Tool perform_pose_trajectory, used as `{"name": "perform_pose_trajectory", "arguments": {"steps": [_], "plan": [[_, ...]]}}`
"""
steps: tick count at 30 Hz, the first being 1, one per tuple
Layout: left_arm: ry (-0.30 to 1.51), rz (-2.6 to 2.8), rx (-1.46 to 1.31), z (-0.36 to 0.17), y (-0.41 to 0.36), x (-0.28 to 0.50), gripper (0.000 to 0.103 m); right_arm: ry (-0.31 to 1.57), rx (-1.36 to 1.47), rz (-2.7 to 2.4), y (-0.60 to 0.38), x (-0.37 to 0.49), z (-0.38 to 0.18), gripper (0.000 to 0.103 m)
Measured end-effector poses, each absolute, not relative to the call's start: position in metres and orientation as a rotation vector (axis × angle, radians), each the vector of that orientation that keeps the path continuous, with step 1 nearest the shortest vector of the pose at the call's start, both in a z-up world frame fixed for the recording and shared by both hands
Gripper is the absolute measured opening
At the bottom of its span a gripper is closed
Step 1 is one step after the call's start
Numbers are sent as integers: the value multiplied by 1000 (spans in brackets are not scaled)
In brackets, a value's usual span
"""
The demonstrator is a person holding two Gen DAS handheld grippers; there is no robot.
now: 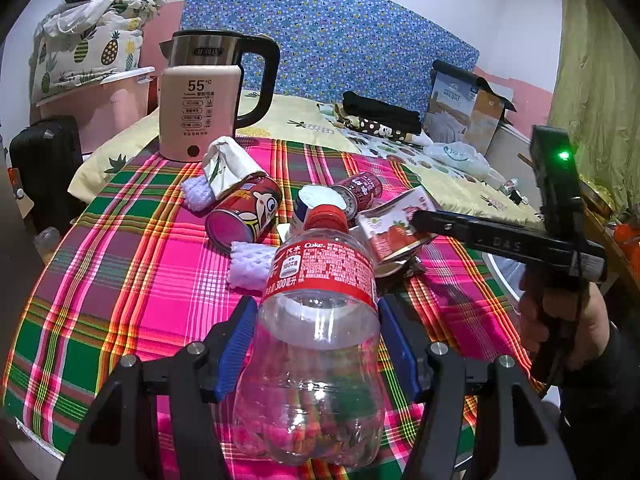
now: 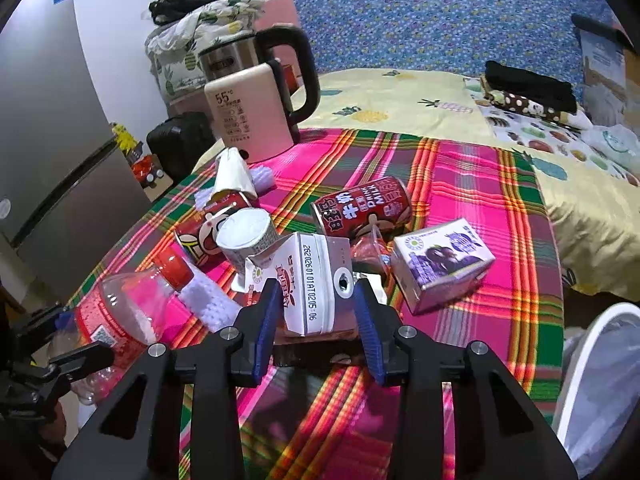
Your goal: Collect trash
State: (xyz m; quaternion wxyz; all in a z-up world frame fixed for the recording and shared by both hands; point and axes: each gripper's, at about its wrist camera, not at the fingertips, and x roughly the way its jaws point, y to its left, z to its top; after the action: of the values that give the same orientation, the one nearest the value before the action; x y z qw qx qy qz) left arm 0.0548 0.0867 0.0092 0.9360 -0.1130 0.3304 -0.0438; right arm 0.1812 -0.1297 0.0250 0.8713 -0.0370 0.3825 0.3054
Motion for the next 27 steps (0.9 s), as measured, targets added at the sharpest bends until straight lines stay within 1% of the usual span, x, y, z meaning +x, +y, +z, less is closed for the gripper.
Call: {"name": "perform_pose_trajectory", "arguments": {"steps": [7,18,19,20,21,24,27], "plan": [[677,-97,-221,12,77,56,64,757,-34,607,-150,167,36,39],[673,-171,-164,21,36,71,64,751,63,505,-200,151,34,38],[672,-180,-159,22,31,72,64,747,74,490,-207,150,34,33],[672,-191,-153,23,26,74,64,743,81,483,-211,148,35,4],[672,-201,-148,24,22,75,64,746,94,474,-217,147,35,2],[672,-241,-125,27,3,82,64,743,120,438,-235,144,32,2],[673,-268,-110,28,-11,85,64,783,142,429,-245,148,20,2]]}}
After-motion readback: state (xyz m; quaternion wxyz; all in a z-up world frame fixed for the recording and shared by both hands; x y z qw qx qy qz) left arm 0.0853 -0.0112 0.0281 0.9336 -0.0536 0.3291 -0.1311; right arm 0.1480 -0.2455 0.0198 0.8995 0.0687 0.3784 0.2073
